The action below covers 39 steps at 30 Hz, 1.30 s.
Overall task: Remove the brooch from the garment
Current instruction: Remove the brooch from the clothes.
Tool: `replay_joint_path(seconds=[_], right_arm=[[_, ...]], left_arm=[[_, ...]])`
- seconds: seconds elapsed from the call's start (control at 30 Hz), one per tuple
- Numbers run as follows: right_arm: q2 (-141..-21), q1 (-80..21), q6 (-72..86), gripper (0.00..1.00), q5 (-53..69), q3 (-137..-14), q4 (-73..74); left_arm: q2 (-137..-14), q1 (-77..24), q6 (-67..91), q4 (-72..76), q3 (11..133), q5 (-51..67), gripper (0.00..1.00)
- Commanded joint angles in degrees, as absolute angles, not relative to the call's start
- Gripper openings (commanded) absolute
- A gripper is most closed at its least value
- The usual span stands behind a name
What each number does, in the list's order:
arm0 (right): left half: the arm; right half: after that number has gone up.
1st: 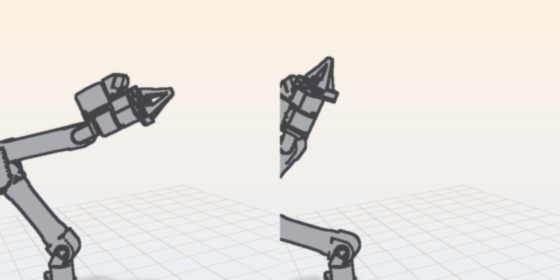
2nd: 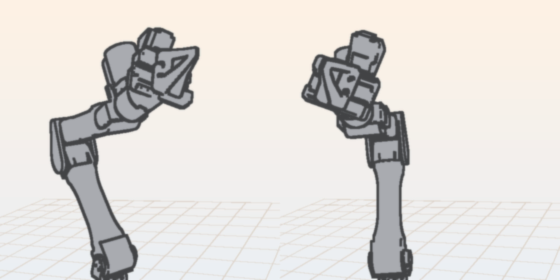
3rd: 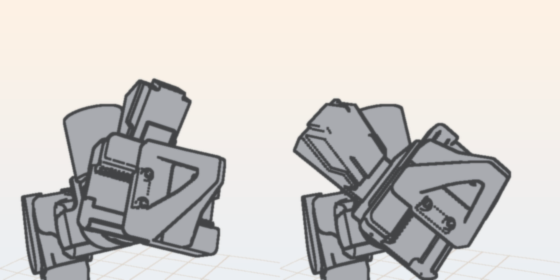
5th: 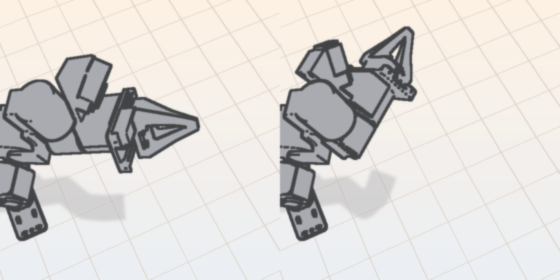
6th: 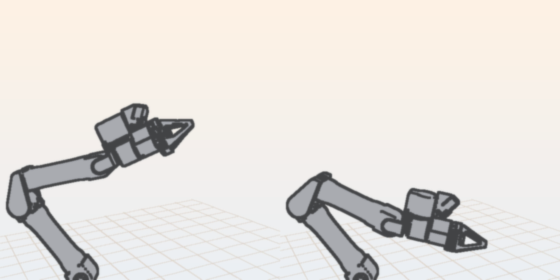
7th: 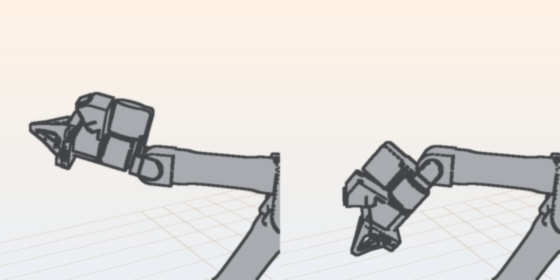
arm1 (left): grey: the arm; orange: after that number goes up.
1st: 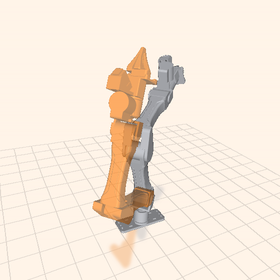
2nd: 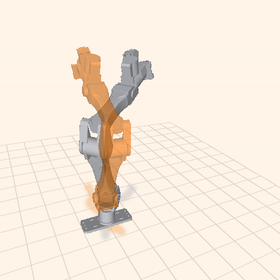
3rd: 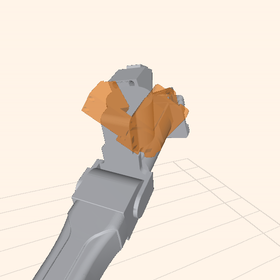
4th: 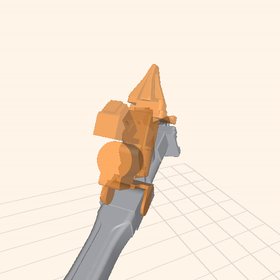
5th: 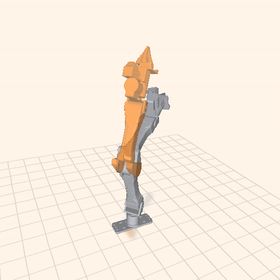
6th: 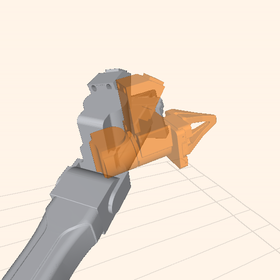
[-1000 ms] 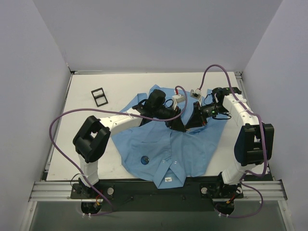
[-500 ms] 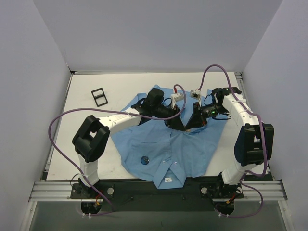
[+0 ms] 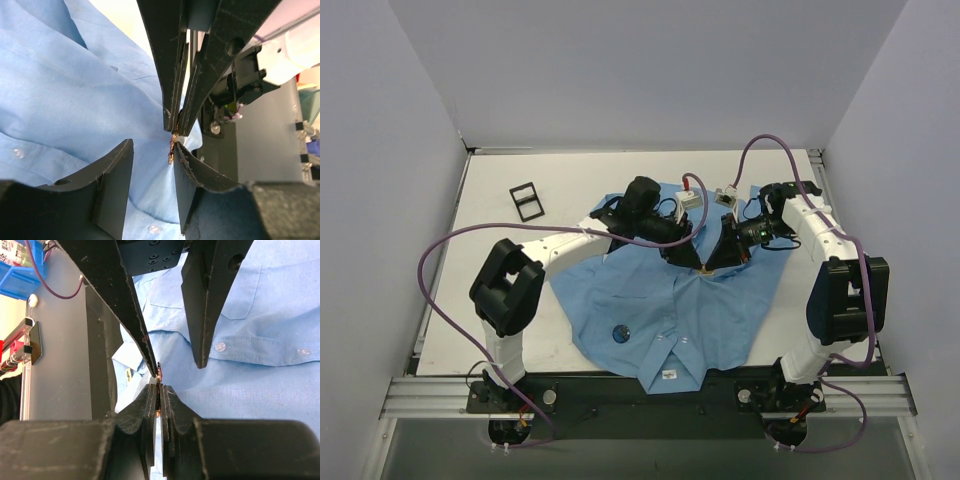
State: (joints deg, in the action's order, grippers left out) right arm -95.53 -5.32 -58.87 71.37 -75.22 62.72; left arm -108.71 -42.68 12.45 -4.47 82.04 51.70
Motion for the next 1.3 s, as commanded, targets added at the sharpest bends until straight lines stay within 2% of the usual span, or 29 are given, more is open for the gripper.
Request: replay_joint_path(seconds=[0.0,0.1,0.27,0.53,0.6,0.63,0.7,0.73,1.27], right_arm=[[-95.19,-4.92,-60.03,0.0,74.97,-77.52,66.27],[-95.27,-4.75,-59.15,0.0,74.88,-78.48,66.18],[-95.62,-4.83,-58.19,0.0,73.66,-79.98,66.09],[-98.17,-4.75,-56.34,0.0,71.63,-82.96,65.57],[-98.61,-4.75,-55.9,0.0,71.1,-83.32,65.22],[-98.87,-4.75,-55.46,0.0,71.1,-83.49,65.13],[-99.14,-4.75,-54.94,0.0,70.84,-83.58,64.43],[-99.4,-4.75,-54.41,0.0,70.67,-83.58,63.81],[-100.2,-8.52,-34.99,0.0,65.31,-80.25,41.68]], left_arm=[[-107.23,-42.19,5.98,-10.36,85.08,53.35,0.5],[-108.54,-42.36,4.14,-12.74,85.95,54.4,0.53],[-110.83,-42.36,0.35,-18.36,88.5,55.55,0.53],[-111.35,-42.63,-2.46,-19.6,88.59,58.62,0.52],[-111.88,-42.63,-2.46,-19.86,88.86,58.8,0.47],[-112.23,-42.71,-2.46,-19.86,88.94,58.71,0.33],[-112.5,-42.89,-1.94,-19.34,89.12,58.62,0.14],[-112.67,-42.98,-1.93,-19.07,89.21,58.36,0.0],[-113.2,-44.3,-0.26,-18.19,90.62,56.51,0.0]])
